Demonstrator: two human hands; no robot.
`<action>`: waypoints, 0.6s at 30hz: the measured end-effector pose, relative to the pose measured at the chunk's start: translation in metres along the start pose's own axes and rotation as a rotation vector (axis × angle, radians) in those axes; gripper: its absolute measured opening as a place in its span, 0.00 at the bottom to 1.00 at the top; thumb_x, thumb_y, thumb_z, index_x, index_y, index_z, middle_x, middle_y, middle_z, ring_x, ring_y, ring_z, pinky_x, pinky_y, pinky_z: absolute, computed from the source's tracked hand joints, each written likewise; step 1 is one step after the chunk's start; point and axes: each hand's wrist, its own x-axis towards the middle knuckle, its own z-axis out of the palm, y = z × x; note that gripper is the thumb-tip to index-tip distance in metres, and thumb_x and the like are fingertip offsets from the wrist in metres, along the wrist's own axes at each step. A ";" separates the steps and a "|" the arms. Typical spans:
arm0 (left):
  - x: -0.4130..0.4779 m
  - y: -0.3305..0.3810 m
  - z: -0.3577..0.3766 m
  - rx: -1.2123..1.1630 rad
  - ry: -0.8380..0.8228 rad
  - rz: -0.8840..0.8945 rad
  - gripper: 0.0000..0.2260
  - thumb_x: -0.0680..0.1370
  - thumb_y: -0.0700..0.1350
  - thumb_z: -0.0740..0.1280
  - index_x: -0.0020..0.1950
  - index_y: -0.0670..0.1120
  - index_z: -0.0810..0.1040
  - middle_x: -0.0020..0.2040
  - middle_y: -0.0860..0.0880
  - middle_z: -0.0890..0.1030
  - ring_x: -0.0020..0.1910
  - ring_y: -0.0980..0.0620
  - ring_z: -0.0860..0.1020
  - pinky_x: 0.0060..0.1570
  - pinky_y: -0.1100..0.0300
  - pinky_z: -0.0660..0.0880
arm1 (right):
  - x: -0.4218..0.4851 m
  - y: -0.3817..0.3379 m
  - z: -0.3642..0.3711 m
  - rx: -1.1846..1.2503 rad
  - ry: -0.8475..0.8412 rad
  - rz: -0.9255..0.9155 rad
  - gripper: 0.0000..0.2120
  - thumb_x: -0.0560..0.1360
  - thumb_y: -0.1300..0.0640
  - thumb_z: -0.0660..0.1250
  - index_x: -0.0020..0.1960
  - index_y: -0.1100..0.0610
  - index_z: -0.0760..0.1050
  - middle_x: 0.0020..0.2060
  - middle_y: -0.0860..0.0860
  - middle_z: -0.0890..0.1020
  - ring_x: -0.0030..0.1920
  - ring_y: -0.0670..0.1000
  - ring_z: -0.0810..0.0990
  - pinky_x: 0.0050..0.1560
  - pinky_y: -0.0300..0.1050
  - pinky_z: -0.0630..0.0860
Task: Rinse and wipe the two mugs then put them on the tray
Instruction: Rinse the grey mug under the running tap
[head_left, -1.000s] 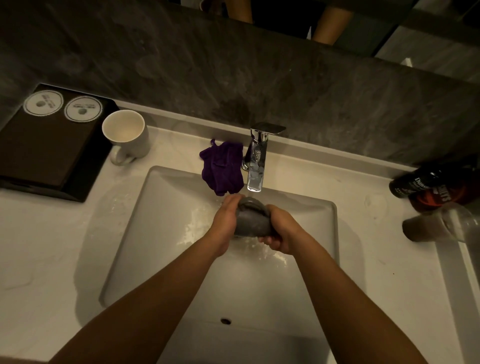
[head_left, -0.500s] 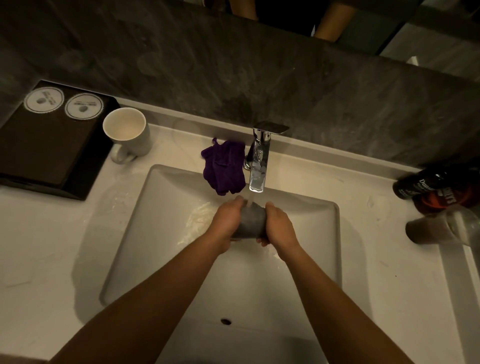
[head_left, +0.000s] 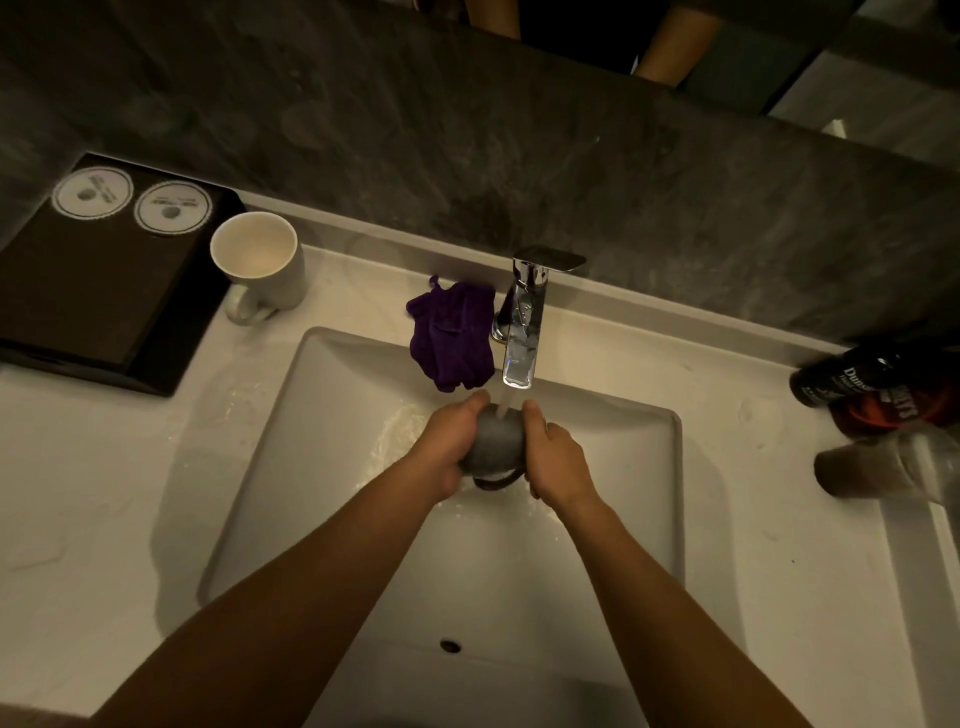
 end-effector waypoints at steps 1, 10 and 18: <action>0.001 0.001 0.000 -0.003 -0.014 -0.019 0.11 0.82 0.56 0.67 0.56 0.50 0.78 0.60 0.42 0.82 0.57 0.41 0.82 0.59 0.44 0.81 | 0.000 0.001 0.000 -0.023 0.022 -0.013 0.39 0.77 0.27 0.45 0.54 0.58 0.80 0.47 0.59 0.83 0.45 0.57 0.83 0.50 0.52 0.80; 0.006 -0.025 -0.008 -0.002 -0.083 0.341 0.25 0.77 0.59 0.70 0.72 0.58 0.69 0.69 0.44 0.74 0.63 0.43 0.79 0.53 0.50 0.83 | -0.002 -0.003 -0.013 0.311 -0.163 0.169 0.37 0.79 0.28 0.48 0.42 0.60 0.76 0.26 0.56 0.74 0.23 0.51 0.71 0.27 0.42 0.67; 0.014 -0.033 -0.013 -0.481 -0.076 0.106 0.21 0.81 0.57 0.67 0.72 0.50 0.73 0.66 0.41 0.82 0.64 0.38 0.81 0.57 0.41 0.81 | -0.039 0.016 0.006 0.260 -0.033 -0.177 0.13 0.83 0.52 0.62 0.50 0.63 0.76 0.37 0.54 0.83 0.31 0.47 0.79 0.34 0.42 0.78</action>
